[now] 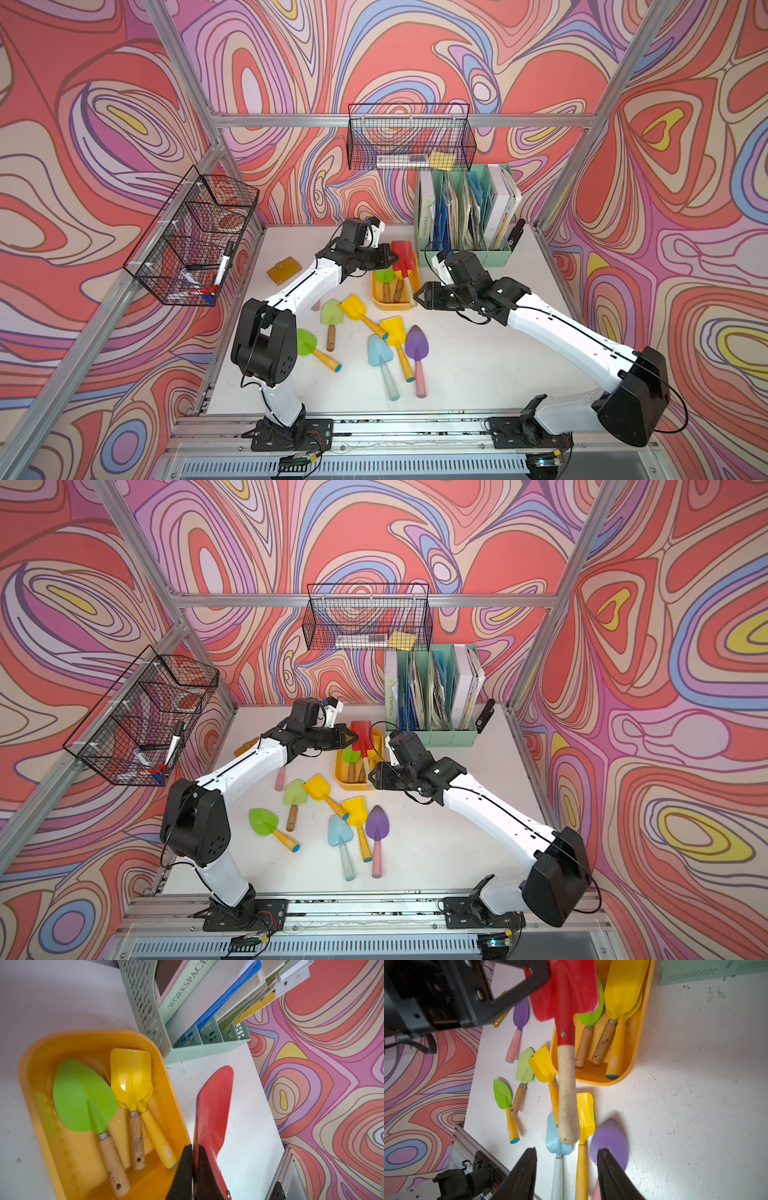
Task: Put the shovel into the storage box
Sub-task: Pick up the shovel from the center of the board, then place the shovel in the storage box.
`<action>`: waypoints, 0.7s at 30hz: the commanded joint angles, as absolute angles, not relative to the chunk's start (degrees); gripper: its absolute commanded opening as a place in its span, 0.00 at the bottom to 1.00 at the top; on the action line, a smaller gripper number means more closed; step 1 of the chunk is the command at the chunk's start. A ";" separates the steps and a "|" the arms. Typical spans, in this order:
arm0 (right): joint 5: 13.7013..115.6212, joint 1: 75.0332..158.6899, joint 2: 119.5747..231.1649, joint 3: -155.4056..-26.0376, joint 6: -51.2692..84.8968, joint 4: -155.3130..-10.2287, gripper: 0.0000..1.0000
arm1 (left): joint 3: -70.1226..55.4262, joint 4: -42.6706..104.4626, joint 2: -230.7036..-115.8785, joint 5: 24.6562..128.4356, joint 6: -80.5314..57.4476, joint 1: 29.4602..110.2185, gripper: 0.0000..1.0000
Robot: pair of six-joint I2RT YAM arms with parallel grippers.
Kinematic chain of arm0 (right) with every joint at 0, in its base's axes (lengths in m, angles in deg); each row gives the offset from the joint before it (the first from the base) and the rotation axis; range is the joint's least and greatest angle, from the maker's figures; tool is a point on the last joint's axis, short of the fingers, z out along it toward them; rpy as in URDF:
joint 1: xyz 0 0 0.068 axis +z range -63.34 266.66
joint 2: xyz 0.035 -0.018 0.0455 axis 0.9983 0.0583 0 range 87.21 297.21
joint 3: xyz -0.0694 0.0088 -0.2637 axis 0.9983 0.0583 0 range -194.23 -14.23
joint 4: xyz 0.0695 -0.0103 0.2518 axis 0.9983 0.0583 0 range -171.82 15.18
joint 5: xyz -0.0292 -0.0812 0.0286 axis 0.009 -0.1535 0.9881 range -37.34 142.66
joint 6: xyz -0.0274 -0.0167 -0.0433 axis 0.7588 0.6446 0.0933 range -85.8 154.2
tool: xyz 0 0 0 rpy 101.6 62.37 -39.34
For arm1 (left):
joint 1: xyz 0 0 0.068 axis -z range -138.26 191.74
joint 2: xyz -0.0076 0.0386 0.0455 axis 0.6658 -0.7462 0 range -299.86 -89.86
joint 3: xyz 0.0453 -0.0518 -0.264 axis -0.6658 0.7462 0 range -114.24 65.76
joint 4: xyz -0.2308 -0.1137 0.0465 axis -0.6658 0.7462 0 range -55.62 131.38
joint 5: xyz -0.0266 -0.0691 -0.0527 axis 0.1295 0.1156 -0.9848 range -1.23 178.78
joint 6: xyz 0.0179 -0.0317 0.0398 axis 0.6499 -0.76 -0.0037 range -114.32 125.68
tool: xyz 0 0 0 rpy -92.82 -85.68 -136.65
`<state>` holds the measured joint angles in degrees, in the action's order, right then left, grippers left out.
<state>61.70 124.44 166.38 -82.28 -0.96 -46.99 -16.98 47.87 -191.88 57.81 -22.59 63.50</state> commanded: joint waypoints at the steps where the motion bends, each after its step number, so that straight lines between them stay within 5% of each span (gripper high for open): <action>1: 60.81 123.92 165.10 -80.82 -0.69 -46.31 0.48 | -21.03 52.36 -194.90 56.72 -17.12 62.54 0.00; 21: 61.36 122.87 163.82 -76.78 -2.44 -46.65 0.49 | -29.96 54.59 -205.09 68.00 -9.56 61.20 0.00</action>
